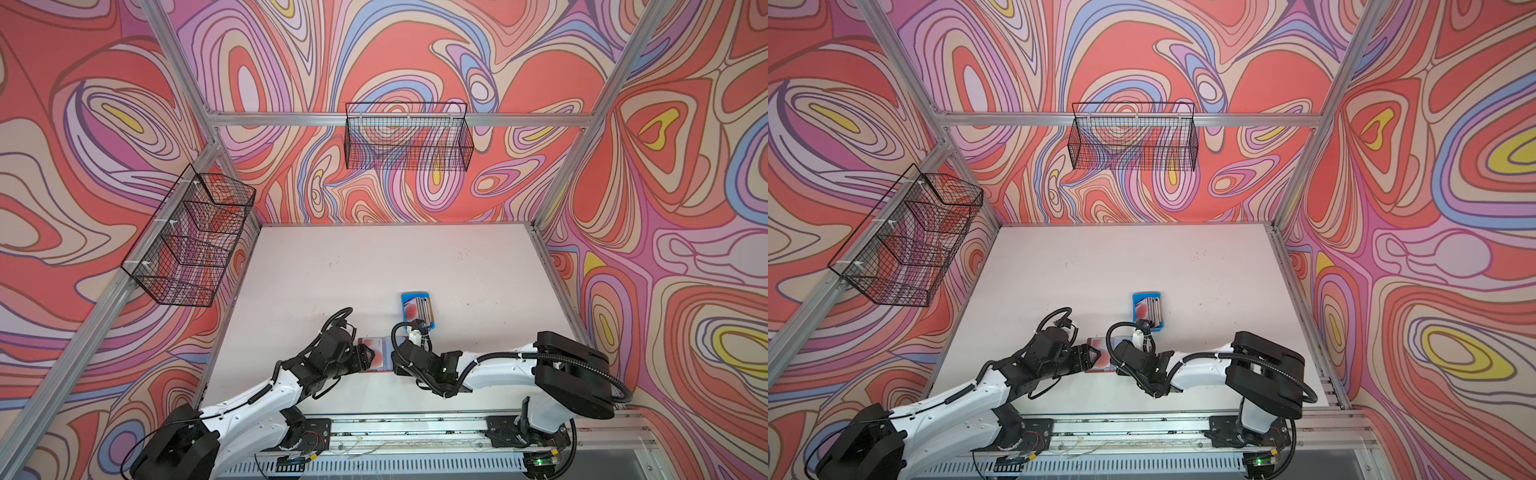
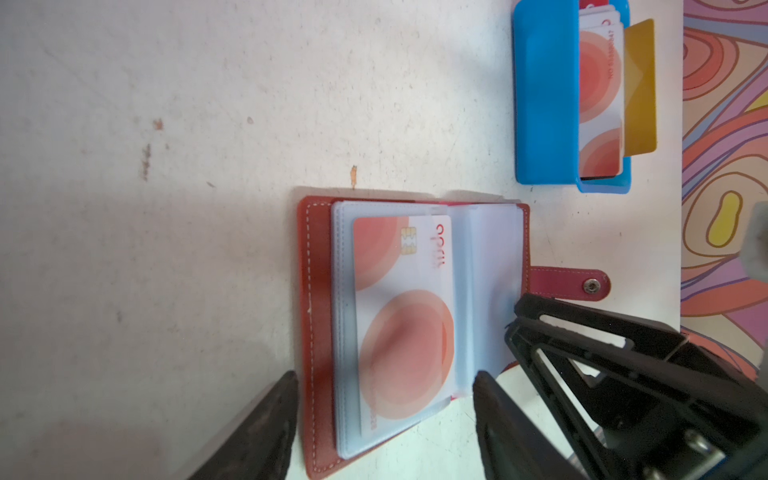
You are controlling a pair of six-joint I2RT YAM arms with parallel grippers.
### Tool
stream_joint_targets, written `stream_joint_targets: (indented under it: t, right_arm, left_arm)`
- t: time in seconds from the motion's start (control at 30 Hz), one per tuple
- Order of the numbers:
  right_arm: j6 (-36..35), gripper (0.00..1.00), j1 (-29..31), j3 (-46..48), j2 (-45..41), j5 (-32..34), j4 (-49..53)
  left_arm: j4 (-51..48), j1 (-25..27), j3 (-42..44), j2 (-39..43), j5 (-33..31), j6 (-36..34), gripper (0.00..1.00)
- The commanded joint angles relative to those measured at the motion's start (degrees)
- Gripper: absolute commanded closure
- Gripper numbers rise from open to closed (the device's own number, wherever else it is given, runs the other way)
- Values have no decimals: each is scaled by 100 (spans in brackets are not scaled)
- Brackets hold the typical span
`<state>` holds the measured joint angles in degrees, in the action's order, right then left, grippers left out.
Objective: Put the credit cards into the card holder
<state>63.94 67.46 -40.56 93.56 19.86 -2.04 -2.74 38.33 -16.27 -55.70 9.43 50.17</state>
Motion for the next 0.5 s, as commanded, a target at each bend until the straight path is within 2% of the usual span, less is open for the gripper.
stream_joint_targets:
  t: [0.0, 0.23, 0.47]
  right_arm:
    - [14, 53, -5, -15, 153, -118, -40]
    - [66, 51, -35, 65, 385, -416, -763]
    - [153, 50, -263, 292, 658, -1062, -1908]
  left_arm:
    - [92, 17, -25, -62, 30, 45, 31]
    - [166, 17, -24, -160, 85, 45, 31]
    - [60, 17, -7, -69, -89, 97, 31]
